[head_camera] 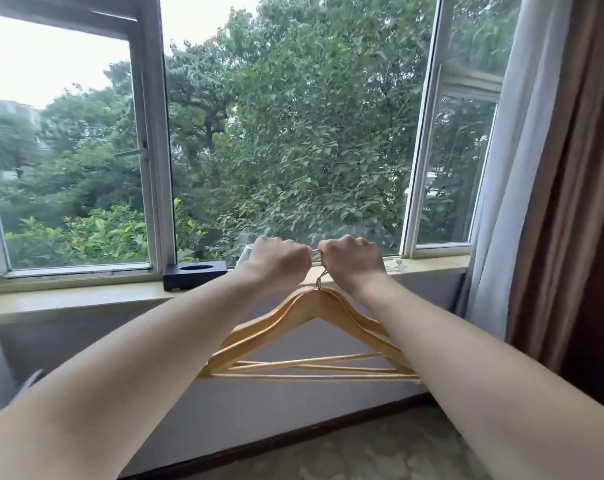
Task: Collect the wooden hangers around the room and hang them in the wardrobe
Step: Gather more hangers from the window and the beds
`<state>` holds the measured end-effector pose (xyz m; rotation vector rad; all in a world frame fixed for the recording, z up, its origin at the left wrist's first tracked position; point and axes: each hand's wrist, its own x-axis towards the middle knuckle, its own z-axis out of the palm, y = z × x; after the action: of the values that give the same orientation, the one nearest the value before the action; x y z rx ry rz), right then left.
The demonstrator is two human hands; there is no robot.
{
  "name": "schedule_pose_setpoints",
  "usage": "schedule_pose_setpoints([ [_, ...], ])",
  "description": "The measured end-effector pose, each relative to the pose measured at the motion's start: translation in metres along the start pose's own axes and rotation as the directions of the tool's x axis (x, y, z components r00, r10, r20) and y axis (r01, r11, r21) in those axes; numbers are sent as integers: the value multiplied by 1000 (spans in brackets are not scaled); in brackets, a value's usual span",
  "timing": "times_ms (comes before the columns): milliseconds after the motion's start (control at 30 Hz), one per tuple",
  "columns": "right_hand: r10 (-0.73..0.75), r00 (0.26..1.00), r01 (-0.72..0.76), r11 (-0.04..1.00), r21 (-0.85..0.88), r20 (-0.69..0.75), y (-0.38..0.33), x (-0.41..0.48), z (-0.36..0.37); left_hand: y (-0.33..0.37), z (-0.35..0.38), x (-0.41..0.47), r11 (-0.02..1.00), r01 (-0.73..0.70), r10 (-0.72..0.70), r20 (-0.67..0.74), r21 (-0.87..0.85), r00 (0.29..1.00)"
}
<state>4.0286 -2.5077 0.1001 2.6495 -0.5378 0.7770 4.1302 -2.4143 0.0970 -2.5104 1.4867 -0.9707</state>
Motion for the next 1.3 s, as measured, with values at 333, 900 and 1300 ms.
schedule_pose_setpoints([
  [333,84,996,-82,995,-60,31,34,66,65,-8,62,87,997,-69,69,-6,-32,998],
  [900,336,941,-327,929,-173,27,77,201,165,-51,173,263,943,-321,306,-161,-82,938],
  [1300,525,846,-472,819,-326,93,170,201,208,36,207,342,853,-480,445,-193,-205,874],
])
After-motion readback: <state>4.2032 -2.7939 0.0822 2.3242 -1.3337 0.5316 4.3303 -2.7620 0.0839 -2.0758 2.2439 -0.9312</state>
